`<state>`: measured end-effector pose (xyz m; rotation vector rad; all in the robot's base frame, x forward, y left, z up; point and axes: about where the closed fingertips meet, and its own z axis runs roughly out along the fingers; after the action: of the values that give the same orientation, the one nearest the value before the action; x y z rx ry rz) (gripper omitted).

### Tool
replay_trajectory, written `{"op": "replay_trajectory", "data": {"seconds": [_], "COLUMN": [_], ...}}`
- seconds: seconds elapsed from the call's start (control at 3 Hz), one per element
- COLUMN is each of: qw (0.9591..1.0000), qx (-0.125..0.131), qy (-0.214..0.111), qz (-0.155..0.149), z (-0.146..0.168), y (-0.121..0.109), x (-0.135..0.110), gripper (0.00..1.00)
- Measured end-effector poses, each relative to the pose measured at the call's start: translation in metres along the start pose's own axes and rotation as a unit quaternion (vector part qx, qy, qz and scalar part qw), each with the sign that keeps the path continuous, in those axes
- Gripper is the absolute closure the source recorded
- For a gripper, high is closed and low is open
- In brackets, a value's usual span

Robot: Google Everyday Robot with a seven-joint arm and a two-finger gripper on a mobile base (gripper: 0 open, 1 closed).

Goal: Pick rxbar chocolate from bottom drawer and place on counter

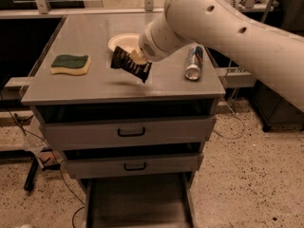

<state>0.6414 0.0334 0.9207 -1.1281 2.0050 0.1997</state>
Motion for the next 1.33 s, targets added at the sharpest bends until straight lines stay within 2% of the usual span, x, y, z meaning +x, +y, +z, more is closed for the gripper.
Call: {"op": "replay_trajectory", "data": {"seconds": [0.33,0.67,1.33], "qw": [0.9997,0.9997,0.9997], "qx": [-0.023,-0.025,-0.025], "qy": [0.008,0.007,0.007], "qz": [0.002,0.002,0.002], "z": [0.0314,0.0332,0.0332], "y": [-0.0045,-0.004,-0.0039], "x": [-0.0067,-0.0086,-0.0086], "gripper": [1.0,0.81,0.34]}}
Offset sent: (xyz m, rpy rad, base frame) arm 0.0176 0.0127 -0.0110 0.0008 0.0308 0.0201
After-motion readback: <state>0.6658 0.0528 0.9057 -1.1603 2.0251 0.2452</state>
